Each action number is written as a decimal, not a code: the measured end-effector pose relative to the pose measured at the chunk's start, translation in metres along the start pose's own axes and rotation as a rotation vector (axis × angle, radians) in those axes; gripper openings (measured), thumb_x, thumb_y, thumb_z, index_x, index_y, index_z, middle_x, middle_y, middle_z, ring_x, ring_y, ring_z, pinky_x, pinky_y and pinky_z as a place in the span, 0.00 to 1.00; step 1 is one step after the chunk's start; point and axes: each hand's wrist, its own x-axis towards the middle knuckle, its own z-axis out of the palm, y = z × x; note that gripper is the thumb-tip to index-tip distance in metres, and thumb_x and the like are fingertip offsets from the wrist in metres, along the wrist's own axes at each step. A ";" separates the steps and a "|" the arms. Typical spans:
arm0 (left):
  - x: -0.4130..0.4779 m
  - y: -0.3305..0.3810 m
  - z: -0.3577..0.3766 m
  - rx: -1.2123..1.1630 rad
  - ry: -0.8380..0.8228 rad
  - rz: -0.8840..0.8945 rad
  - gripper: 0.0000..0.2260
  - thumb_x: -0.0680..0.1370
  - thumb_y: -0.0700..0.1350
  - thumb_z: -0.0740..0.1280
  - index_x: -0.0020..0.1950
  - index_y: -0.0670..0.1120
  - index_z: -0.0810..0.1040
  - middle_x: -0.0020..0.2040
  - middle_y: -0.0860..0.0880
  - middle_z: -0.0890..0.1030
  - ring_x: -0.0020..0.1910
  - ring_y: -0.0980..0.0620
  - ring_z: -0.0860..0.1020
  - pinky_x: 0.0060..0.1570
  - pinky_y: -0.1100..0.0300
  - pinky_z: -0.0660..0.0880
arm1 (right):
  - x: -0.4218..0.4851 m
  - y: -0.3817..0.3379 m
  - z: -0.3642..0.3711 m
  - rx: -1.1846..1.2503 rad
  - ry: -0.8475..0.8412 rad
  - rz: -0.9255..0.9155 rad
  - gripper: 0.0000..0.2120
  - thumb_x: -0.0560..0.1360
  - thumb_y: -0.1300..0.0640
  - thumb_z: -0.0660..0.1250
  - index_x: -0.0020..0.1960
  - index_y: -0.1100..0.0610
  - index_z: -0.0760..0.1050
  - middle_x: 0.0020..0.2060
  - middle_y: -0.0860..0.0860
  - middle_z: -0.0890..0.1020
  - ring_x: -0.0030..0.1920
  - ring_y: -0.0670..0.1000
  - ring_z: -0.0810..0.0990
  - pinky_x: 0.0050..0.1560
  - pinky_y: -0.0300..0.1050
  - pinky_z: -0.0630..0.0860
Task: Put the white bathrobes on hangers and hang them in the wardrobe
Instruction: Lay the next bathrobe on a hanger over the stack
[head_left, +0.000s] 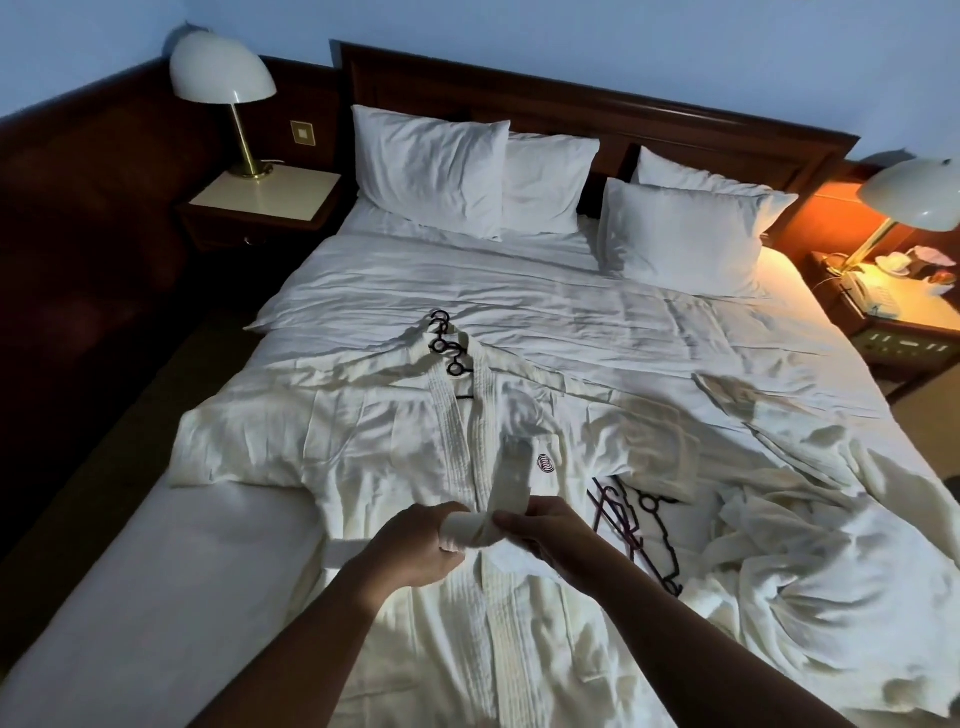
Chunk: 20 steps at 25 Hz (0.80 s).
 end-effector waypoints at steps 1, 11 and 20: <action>0.005 0.002 0.000 -0.073 -0.010 -0.034 0.14 0.73 0.50 0.67 0.59 0.63 0.77 0.47 0.57 0.86 0.43 0.57 0.84 0.45 0.56 0.81 | 0.003 -0.001 -0.001 -0.009 0.000 0.009 0.19 0.71 0.47 0.78 0.55 0.60 0.85 0.50 0.63 0.85 0.51 0.55 0.81 0.58 0.53 0.77; 0.042 -0.030 -0.047 -1.142 -0.114 -0.158 0.22 0.67 0.40 0.73 0.61 0.39 0.84 0.62 0.41 0.82 0.63 0.45 0.80 0.64 0.54 0.75 | 0.042 -0.014 -0.016 -0.166 0.084 -0.028 0.09 0.73 0.55 0.76 0.53 0.55 0.86 0.49 0.51 0.88 0.55 0.50 0.85 0.60 0.46 0.79; 0.011 -0.165 0.024 -1.608 0.724 -0.945 0.10 0.81 0.33 0.63 0.62 0.33 0.76 0.63 0.37 0.79 0.63 0.42 0.79 0.50 0.59 0.83 | 0.088 0.120 -0.123 0.078 0.522 0.544 0.11 0.79 0.59 0.66 0.50 0.67 0.82 0.39 0.60 0.87 0.33 0.54 0.85 0.26 0.36 0.68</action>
